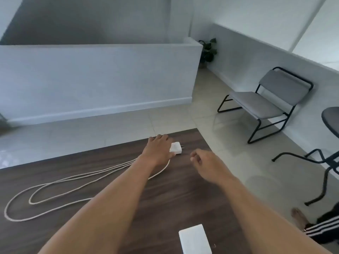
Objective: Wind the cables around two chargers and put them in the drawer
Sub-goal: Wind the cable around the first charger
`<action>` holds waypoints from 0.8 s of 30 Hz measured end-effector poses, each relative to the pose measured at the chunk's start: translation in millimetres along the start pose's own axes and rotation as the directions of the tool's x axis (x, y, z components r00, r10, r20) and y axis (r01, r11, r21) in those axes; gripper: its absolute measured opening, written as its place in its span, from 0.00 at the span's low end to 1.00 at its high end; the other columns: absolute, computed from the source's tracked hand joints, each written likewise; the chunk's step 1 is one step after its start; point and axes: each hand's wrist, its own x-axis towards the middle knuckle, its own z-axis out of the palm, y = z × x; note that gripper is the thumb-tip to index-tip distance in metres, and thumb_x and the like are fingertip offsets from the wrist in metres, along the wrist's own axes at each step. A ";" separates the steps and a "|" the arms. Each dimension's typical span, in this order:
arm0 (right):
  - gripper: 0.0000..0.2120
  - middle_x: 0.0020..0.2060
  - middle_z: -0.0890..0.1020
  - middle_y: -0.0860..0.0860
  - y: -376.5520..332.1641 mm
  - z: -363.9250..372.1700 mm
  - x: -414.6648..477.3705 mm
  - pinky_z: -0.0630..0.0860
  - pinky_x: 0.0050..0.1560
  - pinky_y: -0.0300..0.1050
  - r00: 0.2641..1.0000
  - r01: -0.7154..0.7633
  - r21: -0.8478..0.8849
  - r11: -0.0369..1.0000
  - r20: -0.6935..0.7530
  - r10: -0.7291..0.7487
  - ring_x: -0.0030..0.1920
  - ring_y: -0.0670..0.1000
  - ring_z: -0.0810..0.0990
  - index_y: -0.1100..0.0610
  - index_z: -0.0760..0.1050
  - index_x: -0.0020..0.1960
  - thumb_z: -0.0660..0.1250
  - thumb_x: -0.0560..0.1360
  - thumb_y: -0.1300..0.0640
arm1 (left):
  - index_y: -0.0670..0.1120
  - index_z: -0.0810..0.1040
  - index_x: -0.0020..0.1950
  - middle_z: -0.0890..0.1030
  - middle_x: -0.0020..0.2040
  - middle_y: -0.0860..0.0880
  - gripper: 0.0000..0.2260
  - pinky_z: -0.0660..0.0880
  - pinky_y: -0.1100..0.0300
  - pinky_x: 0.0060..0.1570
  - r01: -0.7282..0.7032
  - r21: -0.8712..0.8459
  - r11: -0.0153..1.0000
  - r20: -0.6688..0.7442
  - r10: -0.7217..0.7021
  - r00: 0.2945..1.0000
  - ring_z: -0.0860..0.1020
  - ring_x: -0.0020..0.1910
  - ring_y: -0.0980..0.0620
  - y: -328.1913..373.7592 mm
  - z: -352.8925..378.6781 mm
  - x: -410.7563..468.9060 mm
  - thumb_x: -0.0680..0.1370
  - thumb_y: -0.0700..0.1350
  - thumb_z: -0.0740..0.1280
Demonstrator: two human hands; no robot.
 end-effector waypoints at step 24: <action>0.14 0.52 0.79 0.49 -114.4 -53.4 0.2 0.76 0.57 0.50 0.998 0.063 0.485 0.872 -0.036 -0.052 0.50 0.49 0.78 0.51 0.74 0.63 0.59 0.80 0.51 | 0.45 0.70 0.60 0.77 0.47 0.50 0.24 0.75 0.58 0.43 0.009 -0.818 0.575 -0.185 -0.277 0.943 0.77 0.41 0.52 -2.7 -166.8 -48.4 0.71 0.50 0.76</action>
